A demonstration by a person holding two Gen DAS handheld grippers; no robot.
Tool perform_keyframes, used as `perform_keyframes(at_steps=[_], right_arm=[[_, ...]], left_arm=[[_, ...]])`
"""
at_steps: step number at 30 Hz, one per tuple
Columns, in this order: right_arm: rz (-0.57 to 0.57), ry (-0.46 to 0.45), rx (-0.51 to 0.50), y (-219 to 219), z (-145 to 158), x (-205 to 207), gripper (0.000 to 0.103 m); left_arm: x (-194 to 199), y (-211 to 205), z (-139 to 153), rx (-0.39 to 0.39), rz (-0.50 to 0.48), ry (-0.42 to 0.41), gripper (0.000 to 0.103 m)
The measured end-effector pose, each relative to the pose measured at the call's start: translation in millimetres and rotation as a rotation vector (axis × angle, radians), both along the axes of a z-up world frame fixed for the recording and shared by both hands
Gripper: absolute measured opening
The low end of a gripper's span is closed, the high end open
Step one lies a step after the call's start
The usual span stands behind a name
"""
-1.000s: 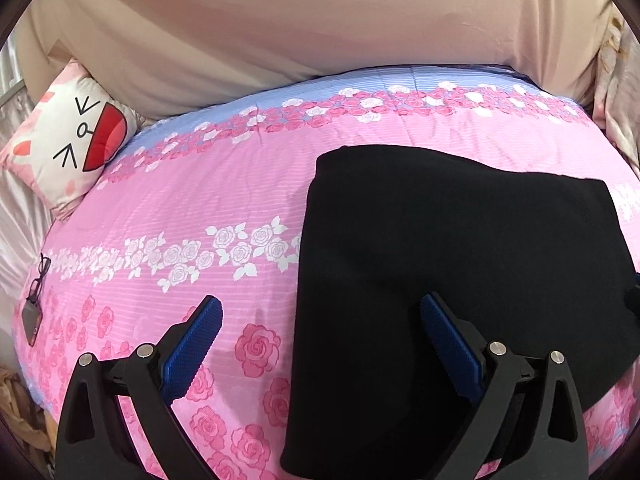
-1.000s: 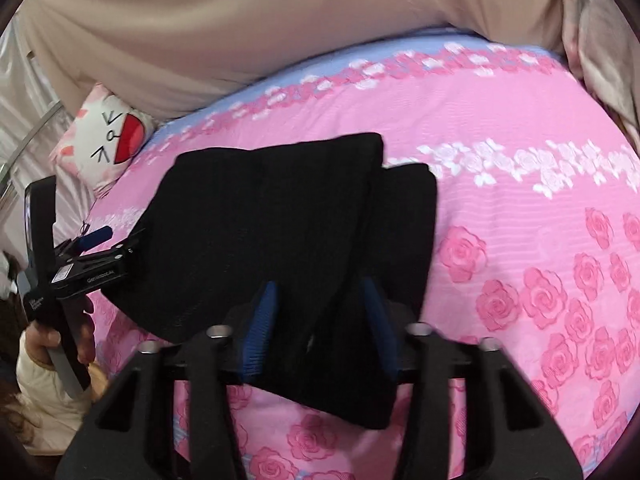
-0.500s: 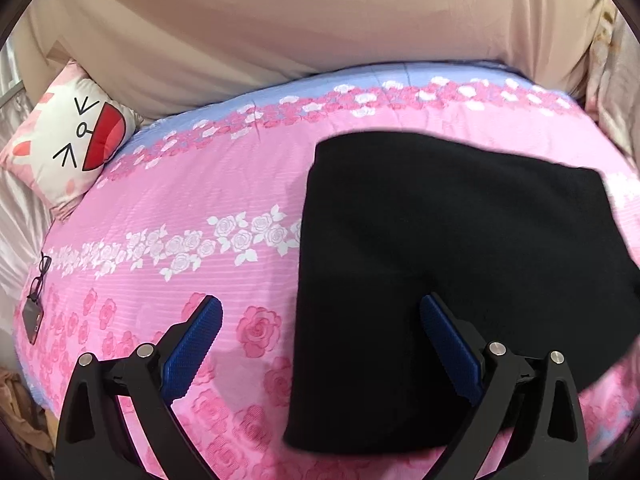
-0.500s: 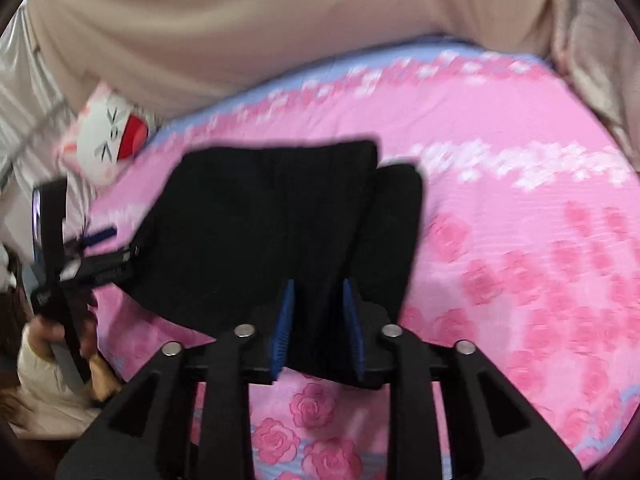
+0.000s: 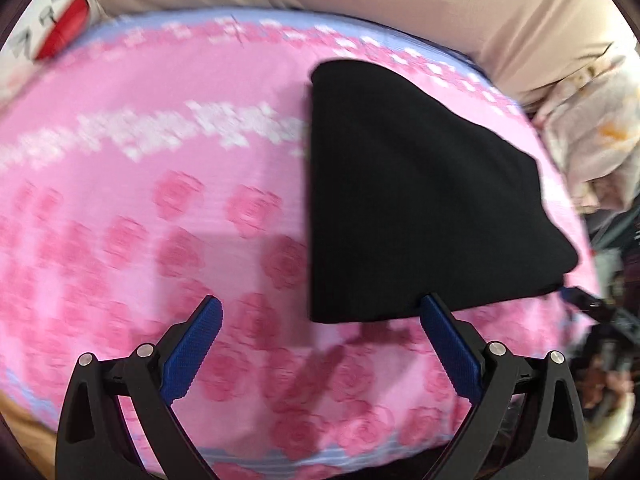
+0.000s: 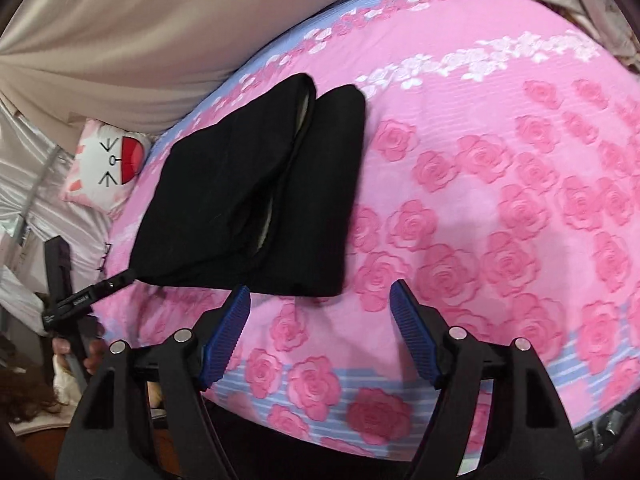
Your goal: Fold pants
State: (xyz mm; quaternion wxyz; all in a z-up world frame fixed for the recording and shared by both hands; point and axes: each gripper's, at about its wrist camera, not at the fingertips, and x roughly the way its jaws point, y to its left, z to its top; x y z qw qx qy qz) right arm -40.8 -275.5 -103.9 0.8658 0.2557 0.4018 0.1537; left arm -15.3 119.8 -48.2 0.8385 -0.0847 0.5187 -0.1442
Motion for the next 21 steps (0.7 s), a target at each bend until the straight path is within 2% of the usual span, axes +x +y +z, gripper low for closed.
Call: perform_keyframes(at_steps=[3, 5, 9, 12, 15, 18, 21], right_arm=[[0.016, -0.001, 0.088, -2, -2, 3, 0.077], [0.031, 0.004, 0.156, -3, -3, 8, 0.077], [0.034, 0.004, 0.193, -2, -3, 18, 0.077], [0.05, -0.002, 0.256, 1, -2, 30, 0.086], [0.05, 0.006, 0.247, 9, 1, 40, 0.09], [0.05, 0.016, 0.266, 12, 3, 45, 0.09], [0.048, 0.026, 0.332, 5, 0, 42, 0.09]], left_arm=[[7, -3, -6, -0.058, -0.002, 0.02, 0.097], [11, -8, -8, -0.057, -0.007, 0.021, 0.097], [24, -24, -10, -0.049, -0.04, 0.028, 0.097], [35, -34, -8, -0.075, -0.063, 0.03, 0.097], [43, -43, -5, -0.067, -0.071, 0.034, 0.097], [48, -47, -4, -0.07, -0.058, 0.043, 0.098], [49, -43, -5, -0.087, -0.048, 0.057, 0.098]])
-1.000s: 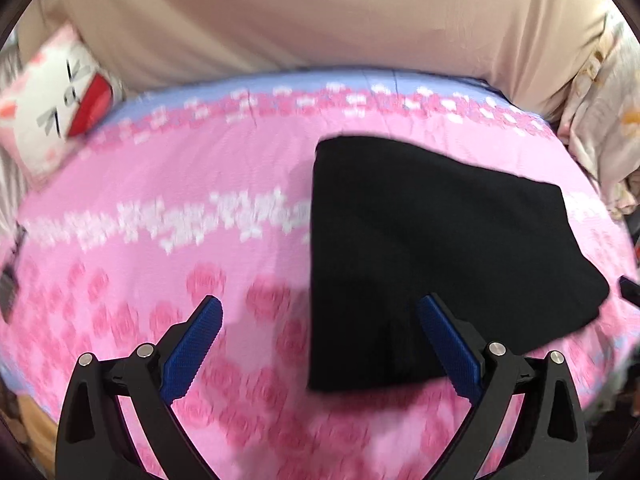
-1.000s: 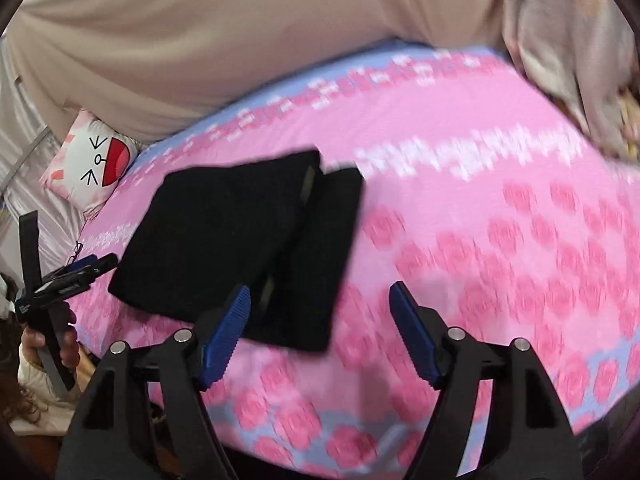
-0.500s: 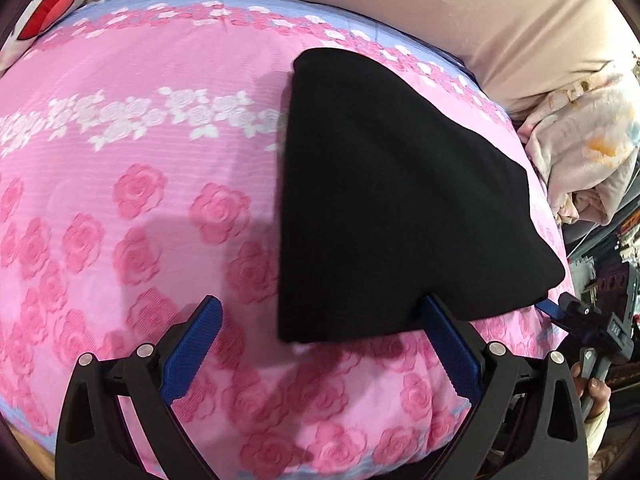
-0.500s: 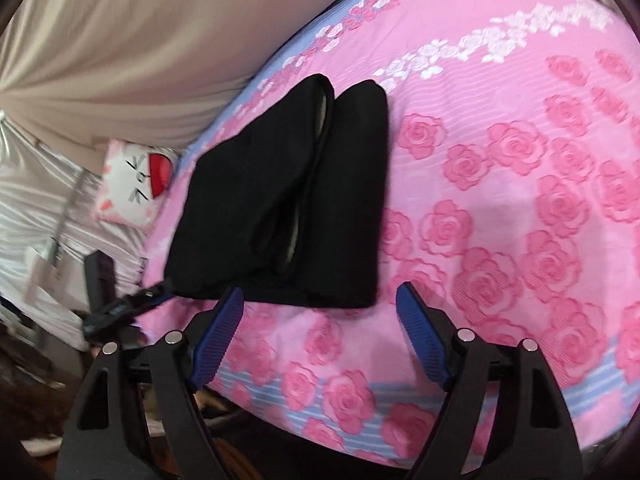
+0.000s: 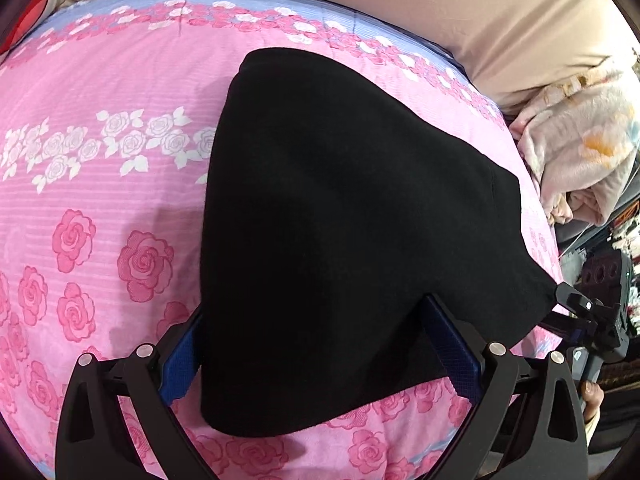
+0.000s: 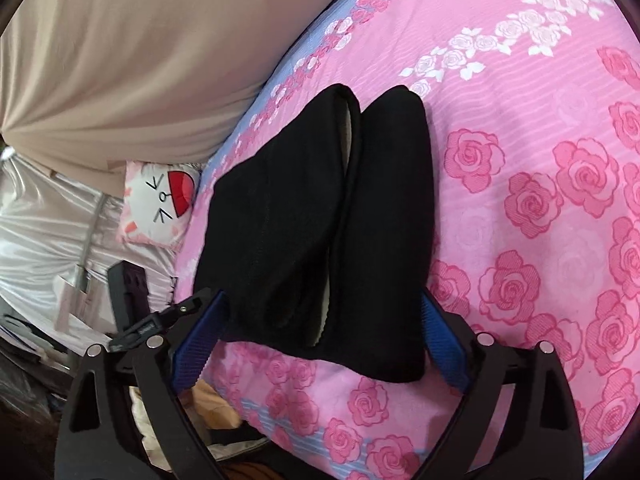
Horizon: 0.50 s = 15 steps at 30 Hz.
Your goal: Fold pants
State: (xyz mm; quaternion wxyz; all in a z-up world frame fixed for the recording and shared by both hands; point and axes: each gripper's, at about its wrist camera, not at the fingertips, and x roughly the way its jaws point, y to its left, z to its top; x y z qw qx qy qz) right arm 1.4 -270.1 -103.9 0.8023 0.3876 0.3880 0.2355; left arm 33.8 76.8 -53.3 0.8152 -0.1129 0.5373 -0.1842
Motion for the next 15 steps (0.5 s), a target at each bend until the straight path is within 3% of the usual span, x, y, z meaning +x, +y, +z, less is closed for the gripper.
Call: perform_keyframes(at_steps=[4, 9, 15], right_arm=[[0.002, 0.002, 0.054, -7, -3, -3, 0.09], [0.011, -0.01, -0.064, 16, 5, 3, 0.097], [0.008, -0.051, -0.121, 34, 6, 17, 0.098]], left_arm=[[1, 4, -5, -0.006, 0.001, 0.015, 0.098], [2, -9, -5, 0.068, 0.002, -0.016, 0.098], [14, -16, -6, 0.074, 0.032, -0.034, 0.098]])
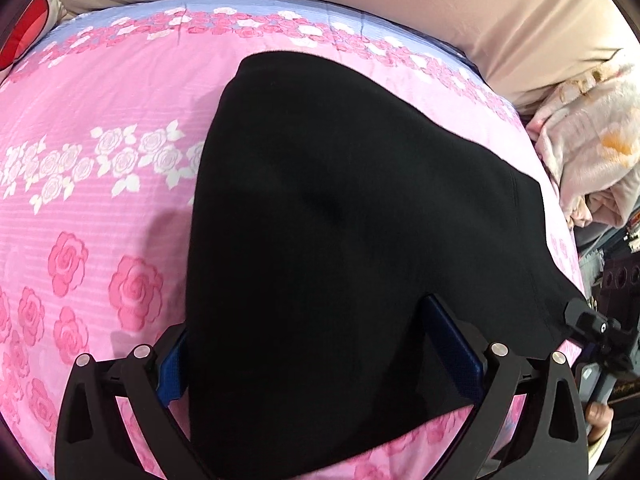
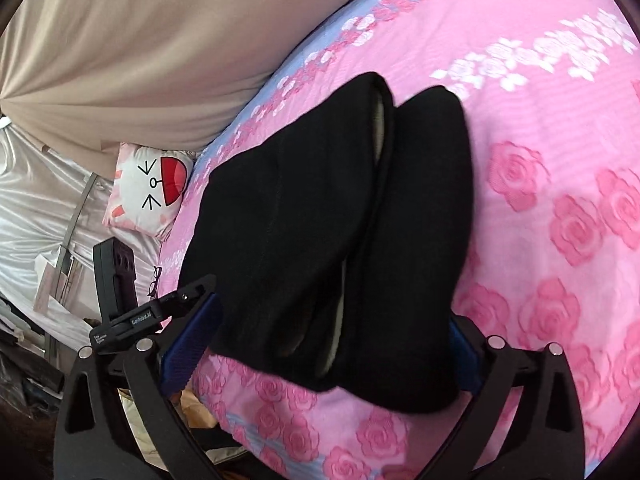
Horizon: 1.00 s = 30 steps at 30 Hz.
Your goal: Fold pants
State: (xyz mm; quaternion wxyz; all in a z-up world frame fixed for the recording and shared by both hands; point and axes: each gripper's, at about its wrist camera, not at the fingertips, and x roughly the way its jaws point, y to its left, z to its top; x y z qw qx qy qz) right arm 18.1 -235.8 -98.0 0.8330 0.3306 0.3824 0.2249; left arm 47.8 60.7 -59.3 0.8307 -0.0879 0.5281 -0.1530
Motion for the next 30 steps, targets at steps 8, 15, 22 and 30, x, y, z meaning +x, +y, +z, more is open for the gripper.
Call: perform_keyframes(at_steps=[8, 15, 22, 30], right_arm=[[-0.024, -0.057, -0.068, 5, -4, -2, 0.046], [0.012, -0.079, -0.106, 14, 16, -35, 0.044], [0.008, -0.007, -0.062, 2, -7, -32, 0.055], [0.03, -0.03, -0.06, 13, -7, -27, 0.081]], left_arm=[[-9, 1, 14, 0.027, -0.013, -0.12, 0.052], [-44, 11, 28, -0.005, -0.038, -0.087, 0.038], [-44, 17, 3, -0.036, 0.038, 0.002, 0.087], [-30, 12, 2, -0.078, 0.01, -0.047, 0.07]])
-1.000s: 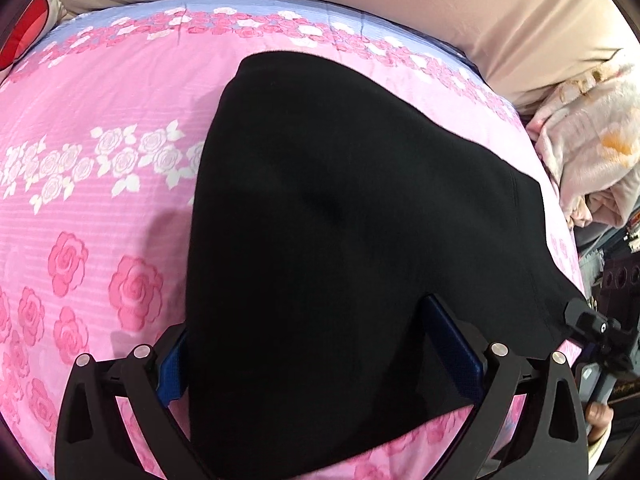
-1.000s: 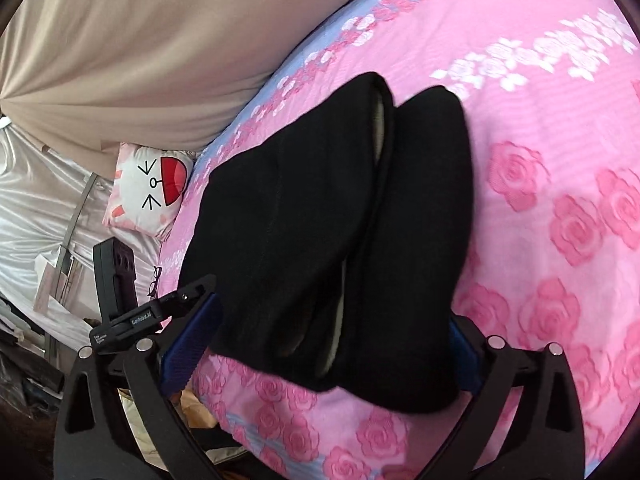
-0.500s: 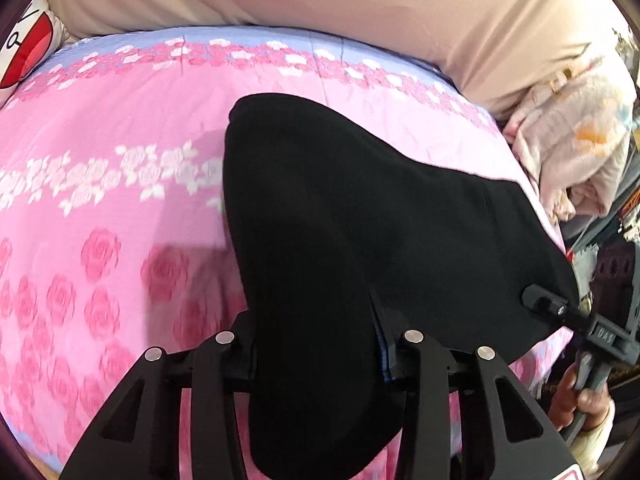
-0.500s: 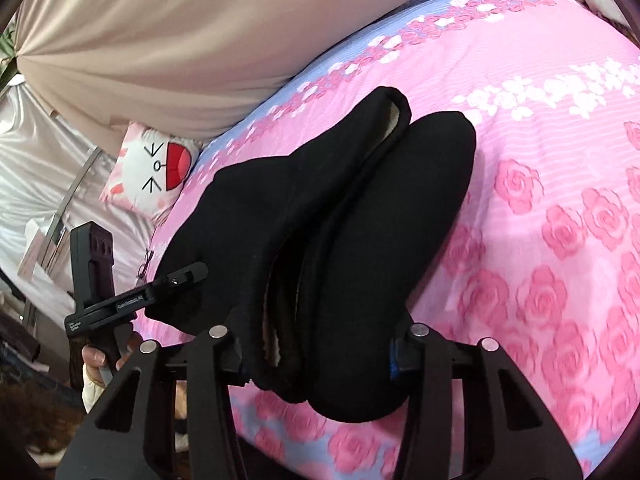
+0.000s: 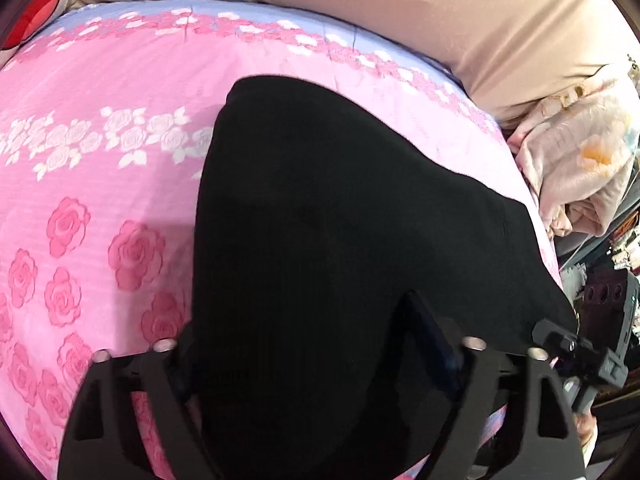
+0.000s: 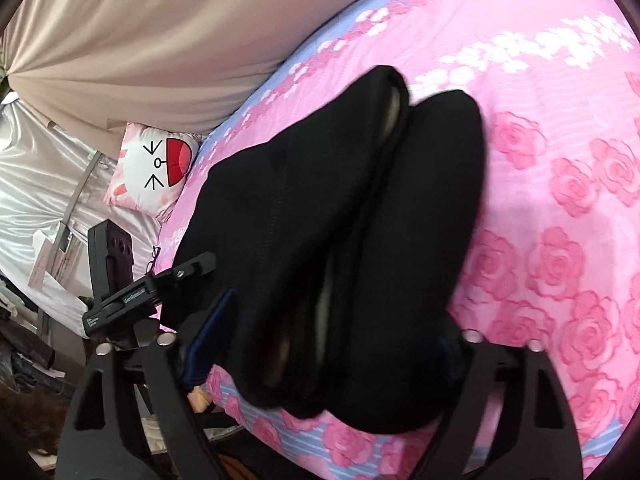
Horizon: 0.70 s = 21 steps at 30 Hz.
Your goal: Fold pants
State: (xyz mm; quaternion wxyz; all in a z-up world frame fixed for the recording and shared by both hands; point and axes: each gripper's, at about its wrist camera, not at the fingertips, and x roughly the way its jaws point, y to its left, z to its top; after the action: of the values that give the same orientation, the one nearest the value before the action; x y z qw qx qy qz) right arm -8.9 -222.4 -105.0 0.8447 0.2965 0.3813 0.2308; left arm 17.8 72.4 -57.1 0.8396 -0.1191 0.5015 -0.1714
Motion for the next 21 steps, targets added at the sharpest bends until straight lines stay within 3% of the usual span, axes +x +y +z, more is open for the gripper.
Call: perform_keyframes(at_steps=[1, 2, 4, 10, 15, 21], right_arm=[[-0.01, -0.016, -0.02, 3, 0, 0, 0.075], [-0.016, -0.018, -0.036, 6, -1, 1, 0.056], [-0.018, -0.022, -0.001, 3, -3, 0, 0.047], [-0.021, -0.072, -0.029, 6, 19, -17, 0.043], [0.001, -0.085, -0.039, 6, 33, -42, 0.043], [-0.007, 0.002, -0.025, 7, 2, -46, 0.043]], left_arm=[[0, -1, 3, 0.002, -0.002, -0.01, 0.056], [-3, -2, 9, 0.012, -0.002, -0.03, 0.039], [-7, -6, 18, 0.029, -0.027, -0.054, 0.031], [-26, -22, 38, 0.127, -0.049, -0.103, 0.028], [-50, -17, 51, 0.119, -0.094, -0.112, 0.029], [-61, -8, 27, 0.098, -0.063, -0.055, 0.029]])
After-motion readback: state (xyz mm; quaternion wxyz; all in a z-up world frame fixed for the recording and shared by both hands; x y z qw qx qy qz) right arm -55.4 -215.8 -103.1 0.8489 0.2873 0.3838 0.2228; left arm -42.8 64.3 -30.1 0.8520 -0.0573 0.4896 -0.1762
